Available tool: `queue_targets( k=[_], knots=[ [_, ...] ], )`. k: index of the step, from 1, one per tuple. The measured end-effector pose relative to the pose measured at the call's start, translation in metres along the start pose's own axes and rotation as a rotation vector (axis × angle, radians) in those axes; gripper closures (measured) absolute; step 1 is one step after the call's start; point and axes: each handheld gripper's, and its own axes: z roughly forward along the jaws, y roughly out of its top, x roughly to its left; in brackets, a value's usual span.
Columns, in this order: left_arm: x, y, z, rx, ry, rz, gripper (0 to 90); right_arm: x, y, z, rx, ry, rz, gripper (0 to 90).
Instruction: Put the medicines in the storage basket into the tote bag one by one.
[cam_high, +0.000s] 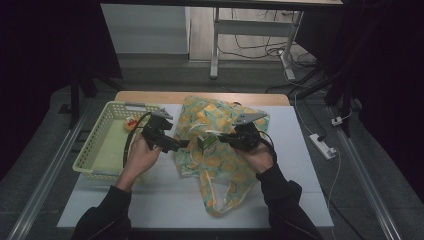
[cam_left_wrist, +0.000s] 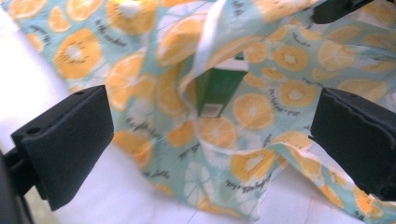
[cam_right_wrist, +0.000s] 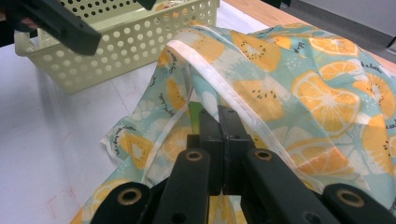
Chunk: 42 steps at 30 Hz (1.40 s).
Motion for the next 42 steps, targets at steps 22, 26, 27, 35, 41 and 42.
queue_targets(
  k=[22, 26, 27, 35, 41, 42],
  knots=[
    [0.030, -0.017, -0.029, -0.029, 0.044, -0.024, 0.0, 0.000, 0.000, -0.001, -0.003, -0.002, 0.001, 89.3],
    [0.037, -0.020, -0.033, -0.021, 0.064, -0.029, 0.0, 0.000, 0.000, -0.001, -0.004, -0.002, 0.000, 89.3],
    [0.039, -0.020, -0.034, -0.021, 0.070, -0.033, 0.0, 0.000, 0.000, -0.001, -0.004, -0.003, -0.001, 89.3],
    [0.060, -0.027, -0.039, -0.012, 0.126, -0.068, 0.0, 0.000, 0.000, -0.001, -0.011, 0.003, 0.006, 89.3],
    [0.079, -0.034, -0.044, -0.009, 0.169, -0.099, 0.0, 0.000, 0.000, -0.001, -0.013, -0.003, 0.001, 89.3],
    [0.082, -0.035, -0.044, -0.004, 0.174, -0.107, 0.0, 0.000, 0.000, -0.001, -0.012, -0.003, 0.001, 89.3]
  ],
)
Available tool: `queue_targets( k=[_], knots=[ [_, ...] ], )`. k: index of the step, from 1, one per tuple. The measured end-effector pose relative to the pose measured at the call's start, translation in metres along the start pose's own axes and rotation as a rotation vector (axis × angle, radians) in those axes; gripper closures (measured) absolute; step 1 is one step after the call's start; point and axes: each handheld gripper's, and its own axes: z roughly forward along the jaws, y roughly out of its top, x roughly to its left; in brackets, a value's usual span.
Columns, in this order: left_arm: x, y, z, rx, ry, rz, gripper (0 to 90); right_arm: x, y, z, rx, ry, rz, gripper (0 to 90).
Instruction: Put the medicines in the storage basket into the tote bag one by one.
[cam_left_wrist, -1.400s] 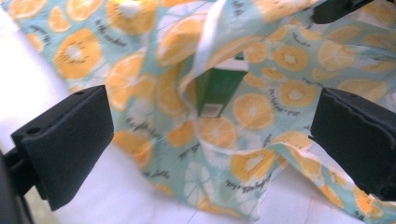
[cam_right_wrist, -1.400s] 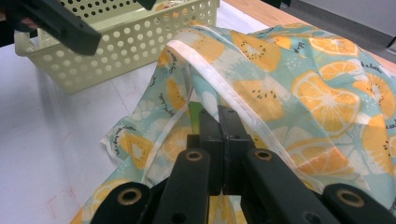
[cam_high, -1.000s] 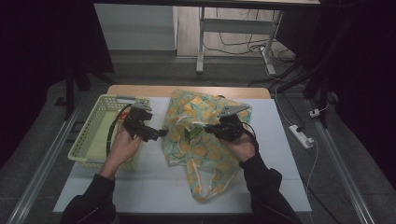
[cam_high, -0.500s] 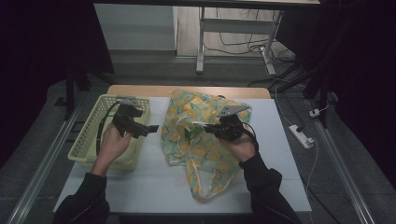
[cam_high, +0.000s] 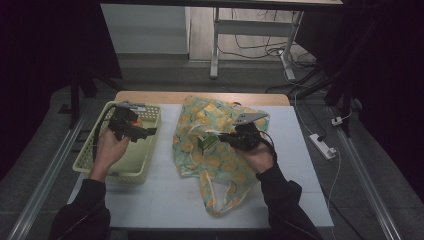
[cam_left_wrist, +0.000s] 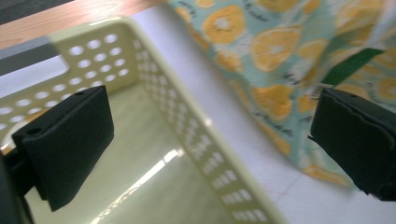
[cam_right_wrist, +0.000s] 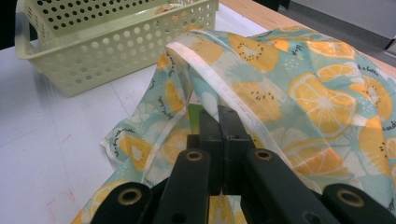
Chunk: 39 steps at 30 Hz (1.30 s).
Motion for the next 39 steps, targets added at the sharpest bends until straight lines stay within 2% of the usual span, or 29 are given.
queue_targets(
  k=[2, 5, 7, 13, 17, 20, 23, 28, 30, 32, 35, 37, 39],
  knots=[
    [0.006, -0.001, 0.001, 0.004, 0.017, -0.013, 0.0, 0.000, 0.000, 0.000, 0.002, 0.000, -0.001, 89.3],
    [0.017, -0.003, 0.003, 0.009, 0.014, -0.052, 0.0, 0.000, 0.000, 0.000, 0.003, 0.000, -0.002, 89.3],
    [0.023, -0.003, 0.005, 0.019, 0.032, -0.074, 0.0, 0.000, 0.000, 0.000, 0.003, 0.001, -0.003, 89.3],
    [0.042, 0.001, 0.013, 0.073, 0.098, -0.103, 0.0, 0.000, 0.000, 0.001, 0.005, 0.001, -0.002, 89.3],
    [0.052, 0.005, 0.018, 0.102, 0.130, -0.110, 0.1, 0.000, 0.000, 0.001, 0.007, 0.002, -0.001, 89.3],
    [0.060, 0.006, 0.022, 0.102, 0.125, -0.126, 0.5, 0.000, 0.000, 0.001, 0.009, 0.002, -0.001, 89.3],
    [0.067, 0.007, 0.029, 0.127, 0.134, -0.127, 0.3, -0.001, 0.000, 0.001, 0.010, 0.003, -0.001, 89.3],
    [0.077, 0.007, 0.042, 0.155, 0.174, -0.141, 0.0, -0.001, 0.000, 0.002, 0.010, 0.004, -0.001, 89.3],
    [0.081, 0.006, 0.048, 0.176, 0.177, -0.147, 0.0, -0.001, -0.001, 0.002, 0.009, 0.006, -0.001, 89.3],
    [0.083, 0.005, 0.052, 0.195, 0.197, -0.148, 0.0, -0.001, -0.001, 0.001, 0.010, 0.005, 0.000, 89.3],
    [0.089, 0.003, 0.058, 0.206, 0.207, -0.179, 0.0, -0.001, 0.000, 0.001, 0.009, 0.006, 0.001, 89.3],
    [0.091, 0.002, 0.062, 0.232, 0.225, -0.183, 0.0, -0.001, 0.000, 0.001, 0.008, 0.006, 0.001, 89.3],
    [0.094, 0.000, 0.066, 0.246, 0.225, -0.192, 0.0, -0.001, 0.000, 0.001, 0.008, 0.007, 0.001, 89.3]
  ],
)
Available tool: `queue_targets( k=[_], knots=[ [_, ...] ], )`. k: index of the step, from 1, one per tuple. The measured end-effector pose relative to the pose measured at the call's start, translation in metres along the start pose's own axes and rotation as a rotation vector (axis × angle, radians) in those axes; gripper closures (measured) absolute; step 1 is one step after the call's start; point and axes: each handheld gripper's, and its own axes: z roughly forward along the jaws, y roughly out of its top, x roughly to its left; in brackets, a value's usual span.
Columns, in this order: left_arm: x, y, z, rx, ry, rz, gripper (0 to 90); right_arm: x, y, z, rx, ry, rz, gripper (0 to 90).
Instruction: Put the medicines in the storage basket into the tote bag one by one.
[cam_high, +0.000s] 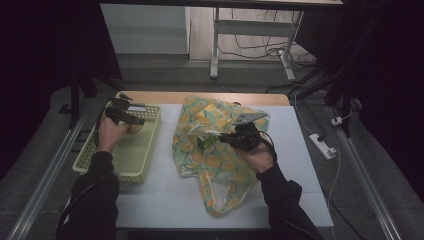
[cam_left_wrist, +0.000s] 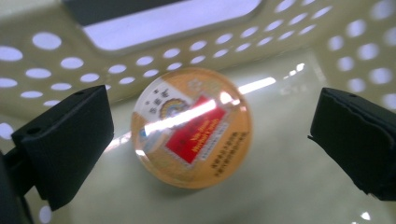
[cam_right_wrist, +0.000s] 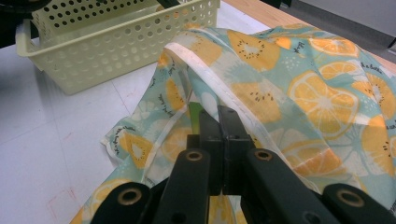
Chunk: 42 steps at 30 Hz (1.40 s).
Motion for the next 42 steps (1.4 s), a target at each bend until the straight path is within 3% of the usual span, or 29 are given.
queue_targets(
  k=[12, 15, 18, 26, 42],
  knots=[
    [0.006, -0.004, 0.024, 0.101, 0.018, -0.039, 3.7, 0.000, 0.000, -0.001, -0.002, 0.003, 0.000, 89.3],
    [0.006, -0.004, 0.025, 0.118, 0.047, -0.046, 9.8, 0.000, 0.000, -0.001, -0.002, 0.003, 0.001, 89.3],
    [0.005, -0.004, 0.025, 0.135, 0.031, -0.056, 19.6, 0.000, 0.000, -0.001, 0.000, 0.003, 0.000, 89.3],
    [0.003, -0.002, 0.023, 0.171, 0.039, -0.082, 20.5, 0.000, 0.000, -0.002, -0.006, 0.001, -0.001, 89.3],
    [0.000, -0.002, -0.009, 0.069, 0.008, -0.087, 20.6, 0.001, 0.001, -0.004, -0.014, -0.004, -0.002, 89.3]
  ],
)
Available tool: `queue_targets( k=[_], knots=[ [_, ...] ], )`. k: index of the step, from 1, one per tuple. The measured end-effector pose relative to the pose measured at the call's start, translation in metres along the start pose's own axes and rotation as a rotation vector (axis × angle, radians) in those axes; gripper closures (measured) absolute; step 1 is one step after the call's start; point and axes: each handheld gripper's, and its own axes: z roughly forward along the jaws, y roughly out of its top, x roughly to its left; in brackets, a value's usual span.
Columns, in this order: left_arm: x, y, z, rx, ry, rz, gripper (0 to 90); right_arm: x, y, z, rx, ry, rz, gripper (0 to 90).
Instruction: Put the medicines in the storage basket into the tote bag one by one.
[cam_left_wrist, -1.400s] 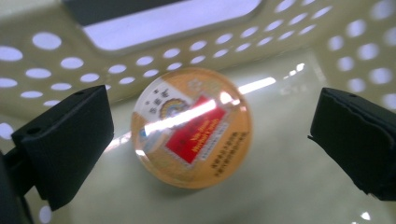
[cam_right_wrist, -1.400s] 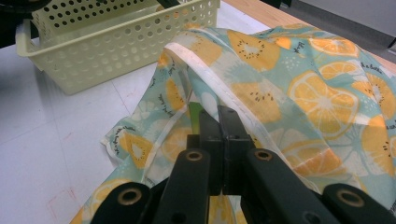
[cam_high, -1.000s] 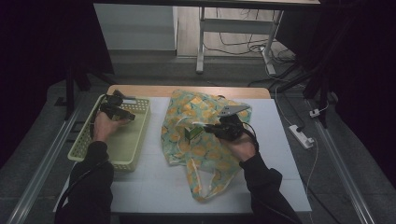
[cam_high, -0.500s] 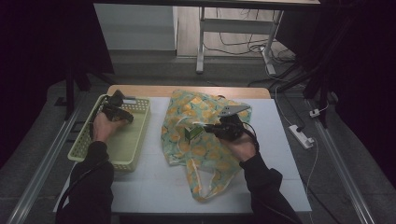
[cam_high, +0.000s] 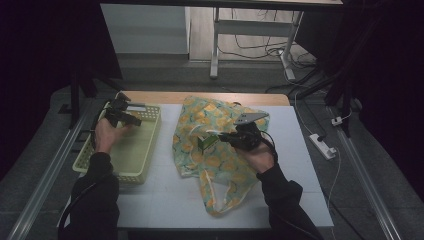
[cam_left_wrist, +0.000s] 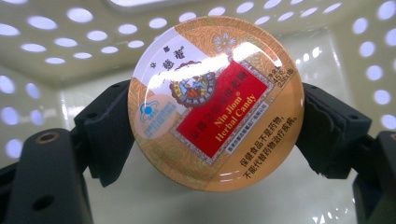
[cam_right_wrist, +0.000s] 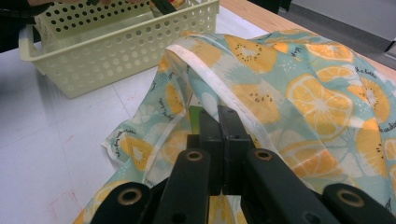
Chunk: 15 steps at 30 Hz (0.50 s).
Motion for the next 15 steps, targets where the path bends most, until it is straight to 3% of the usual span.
queue_targets(
  k=[15],
  knots=[
    [-0.020, -0.015, -0.031, -0.113, -0.037, 0.054, 20.7, 0.000, 0.001, -0.001, -0.008, -0.002, 0.000, 89.3]
  ],
)
